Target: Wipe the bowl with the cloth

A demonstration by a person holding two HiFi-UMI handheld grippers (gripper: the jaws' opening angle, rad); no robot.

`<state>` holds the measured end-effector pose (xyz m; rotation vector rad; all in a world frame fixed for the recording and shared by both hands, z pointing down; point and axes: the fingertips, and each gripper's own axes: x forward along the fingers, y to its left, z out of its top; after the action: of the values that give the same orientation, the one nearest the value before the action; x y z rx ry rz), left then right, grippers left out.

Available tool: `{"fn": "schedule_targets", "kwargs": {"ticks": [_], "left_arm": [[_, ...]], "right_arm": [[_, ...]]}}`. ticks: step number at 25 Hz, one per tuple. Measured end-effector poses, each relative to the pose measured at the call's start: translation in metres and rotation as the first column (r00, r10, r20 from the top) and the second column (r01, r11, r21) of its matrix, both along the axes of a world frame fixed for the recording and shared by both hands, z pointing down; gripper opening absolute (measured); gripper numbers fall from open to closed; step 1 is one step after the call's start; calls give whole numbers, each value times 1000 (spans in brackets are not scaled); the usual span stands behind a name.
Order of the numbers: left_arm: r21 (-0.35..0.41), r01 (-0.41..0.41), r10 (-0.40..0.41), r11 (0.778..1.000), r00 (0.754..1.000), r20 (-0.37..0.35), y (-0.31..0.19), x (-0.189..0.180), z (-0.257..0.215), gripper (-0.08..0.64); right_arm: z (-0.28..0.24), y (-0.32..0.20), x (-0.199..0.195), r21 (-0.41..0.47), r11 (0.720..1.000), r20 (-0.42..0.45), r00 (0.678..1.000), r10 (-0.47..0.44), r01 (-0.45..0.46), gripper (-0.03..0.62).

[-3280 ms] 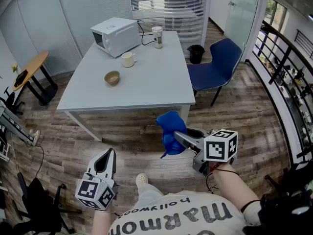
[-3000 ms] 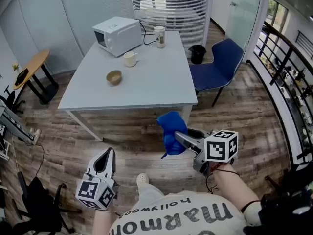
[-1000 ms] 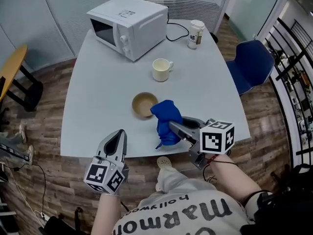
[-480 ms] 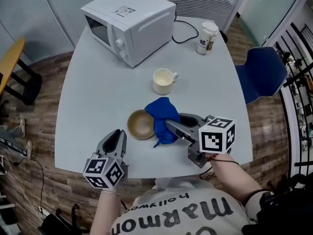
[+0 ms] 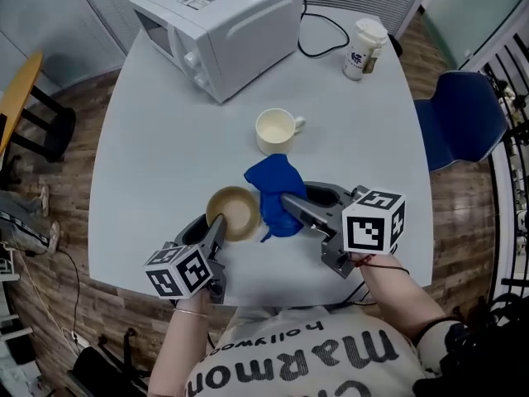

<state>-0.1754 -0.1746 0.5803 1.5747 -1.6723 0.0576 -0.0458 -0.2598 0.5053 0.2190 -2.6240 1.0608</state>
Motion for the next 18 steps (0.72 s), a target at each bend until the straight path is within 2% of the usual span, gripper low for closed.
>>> {"fn": "schedule_targets", "kwargs": {"ticks": [4,7,9,18], "left_arm": [[-20,65,-64,998,997,44,-1,-9,0,72],[-38,79,-77,996,996,52,3,-12,4,71],[-38,84,-82,996,995,55,1,-14,2,33],[-36,0,1,999,999,51,-9,-12,5,17]], "right_arm": [[5,-1,2,-15,1000,10,1000,-8,8,101],[7,3,3,-24,1000,20,1000,-12,12,101],[7,3,3,-20,1000,22,1000,-17,17,101],[6,10,2,4,1000,24,1000,5,-5,101]]}}
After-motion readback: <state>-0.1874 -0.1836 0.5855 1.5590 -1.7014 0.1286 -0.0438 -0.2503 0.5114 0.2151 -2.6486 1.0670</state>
